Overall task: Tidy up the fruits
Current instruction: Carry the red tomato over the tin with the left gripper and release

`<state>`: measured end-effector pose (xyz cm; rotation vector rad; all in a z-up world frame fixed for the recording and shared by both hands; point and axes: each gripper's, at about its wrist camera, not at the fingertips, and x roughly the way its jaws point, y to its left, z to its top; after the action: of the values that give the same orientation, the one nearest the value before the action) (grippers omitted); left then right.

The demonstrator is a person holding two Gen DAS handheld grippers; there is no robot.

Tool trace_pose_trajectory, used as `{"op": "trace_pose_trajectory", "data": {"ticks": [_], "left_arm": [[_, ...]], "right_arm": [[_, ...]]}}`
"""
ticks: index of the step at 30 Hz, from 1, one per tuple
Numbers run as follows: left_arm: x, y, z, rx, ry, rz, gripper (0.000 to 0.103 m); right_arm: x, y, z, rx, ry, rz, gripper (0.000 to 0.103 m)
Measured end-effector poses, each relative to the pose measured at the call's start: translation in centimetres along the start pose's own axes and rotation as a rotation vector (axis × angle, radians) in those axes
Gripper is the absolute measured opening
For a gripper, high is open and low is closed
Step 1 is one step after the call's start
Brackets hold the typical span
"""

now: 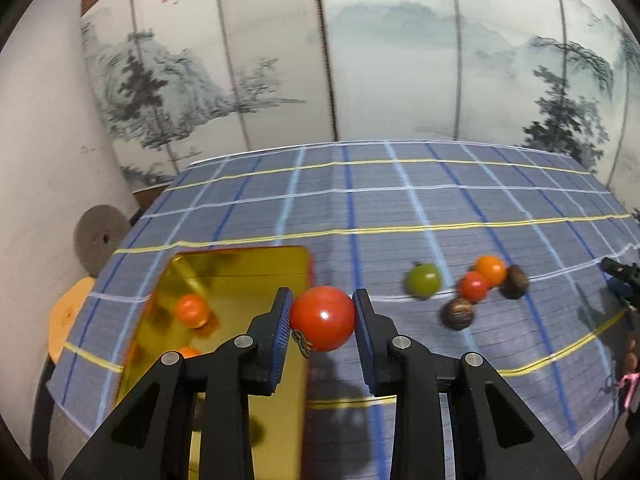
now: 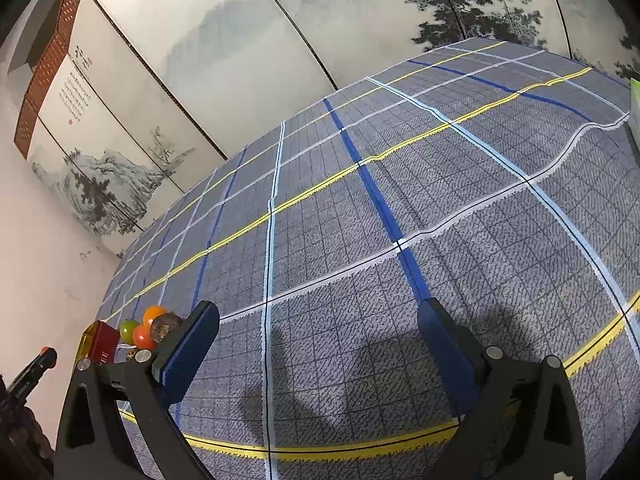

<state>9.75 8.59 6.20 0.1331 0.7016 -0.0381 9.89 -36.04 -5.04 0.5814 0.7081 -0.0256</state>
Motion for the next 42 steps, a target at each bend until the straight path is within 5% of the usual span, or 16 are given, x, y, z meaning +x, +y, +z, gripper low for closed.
{"op": "trace_pose_trajectory", "data": {"ticks": [13, 27, 42], "left_arm": [[0.9, 6.7, -2.3, -0.078, 0.043, 0.102, 0.031], [3.4, 11.8, 1.8, -0.211, 0.103, 0.053, 0.031], [11.4, 12.5, 4.3, -0.248, 0.297, 0.028, 0.032]], "right_arm": [[0.1, 0.1, 0.0, -0.007, 0.004, -0.007, 0.099], [0.2, 0.1, 0.0, -0.009, 0.005, -0.008, 0.100], [0.1, 0.2, 0.0, -0.009, 0.005, -0.008, 0.100]]}}
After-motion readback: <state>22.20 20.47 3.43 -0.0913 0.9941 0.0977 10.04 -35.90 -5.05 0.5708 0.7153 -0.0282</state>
